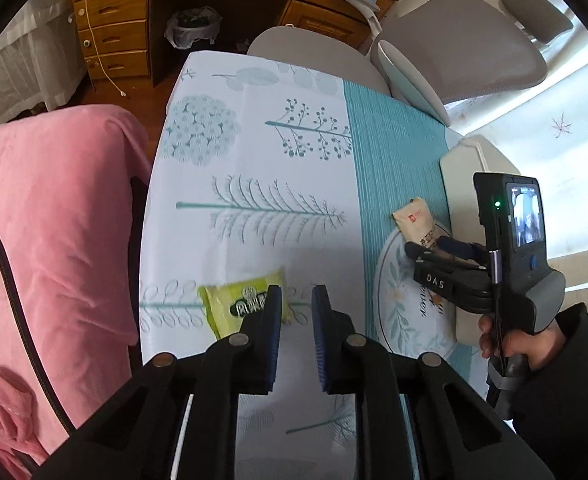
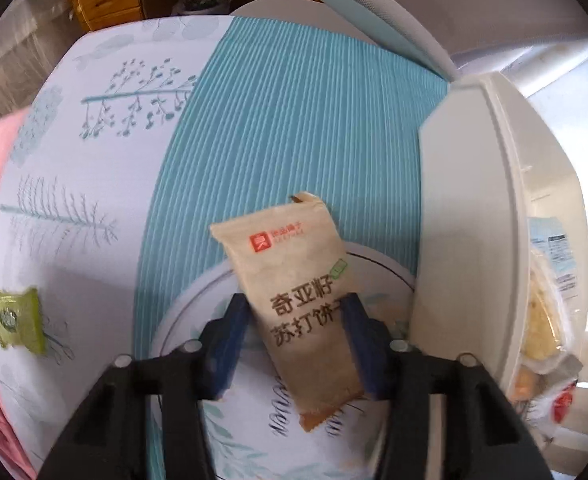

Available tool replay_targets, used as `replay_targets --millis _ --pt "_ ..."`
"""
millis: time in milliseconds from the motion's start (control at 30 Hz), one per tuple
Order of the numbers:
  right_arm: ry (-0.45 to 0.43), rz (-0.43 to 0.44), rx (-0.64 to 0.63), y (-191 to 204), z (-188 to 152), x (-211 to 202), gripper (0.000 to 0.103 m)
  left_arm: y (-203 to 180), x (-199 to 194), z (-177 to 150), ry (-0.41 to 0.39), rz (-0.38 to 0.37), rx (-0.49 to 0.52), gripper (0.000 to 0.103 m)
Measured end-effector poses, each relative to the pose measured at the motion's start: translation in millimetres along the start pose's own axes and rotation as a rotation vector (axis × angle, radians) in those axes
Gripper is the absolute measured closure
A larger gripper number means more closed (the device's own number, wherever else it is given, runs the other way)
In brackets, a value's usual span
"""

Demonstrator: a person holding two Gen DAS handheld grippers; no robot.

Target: Organize snacks

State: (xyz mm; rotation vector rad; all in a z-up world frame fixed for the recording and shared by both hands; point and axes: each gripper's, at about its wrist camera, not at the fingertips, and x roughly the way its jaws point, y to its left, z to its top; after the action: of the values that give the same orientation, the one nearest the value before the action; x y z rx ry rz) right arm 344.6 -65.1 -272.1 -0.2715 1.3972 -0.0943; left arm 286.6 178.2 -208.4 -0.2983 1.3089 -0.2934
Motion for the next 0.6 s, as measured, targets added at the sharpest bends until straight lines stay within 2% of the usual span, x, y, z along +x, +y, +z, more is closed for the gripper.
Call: replay_targets --millis 133,233,300,367,433,467,600 --pt "0.007 0.021 -0.009 3.4 -10.9 -7.7 0.070 5.6 -6.1 -4.3 -0.012 0.011 -0.021 0.088" --pt "0.009 0.054 0.005 6.4 -19.1 -15.5 0.102 13.0 -12.4 -5.7 -0.029 0.017 -0.040 0.080" --pt "0.033 0.122 0.027 7.4 -25.8 -17.2 0.103 17.6 -14.5 -6.1 -0.036 0.027 -0.046 0.072" --pt "0.070 0.176 0.054 8.6 -34.5 -14.0 0.103 21.7 -14.3 -6.1 -0.036 0.041 -0.048 0.070" --pt "0.062 0.183 0.062 10.2 -43.3 -14.8 0.103 25.6 -12.3 -5.7 -0.031 0.055 -0.049 0.059" --pt "0.058 0.175 0.067 10.9 -48.2 -16.4 0.103 27.3 -11.0 -5.4 -0.031 0.063 -0.050 0.050" --pt "0.030 0.192 0.094 9.8 -83.4 -24.8 0.103 33.8 -3.8 -4.2 -0.027 0.080 -0.062 0.041"
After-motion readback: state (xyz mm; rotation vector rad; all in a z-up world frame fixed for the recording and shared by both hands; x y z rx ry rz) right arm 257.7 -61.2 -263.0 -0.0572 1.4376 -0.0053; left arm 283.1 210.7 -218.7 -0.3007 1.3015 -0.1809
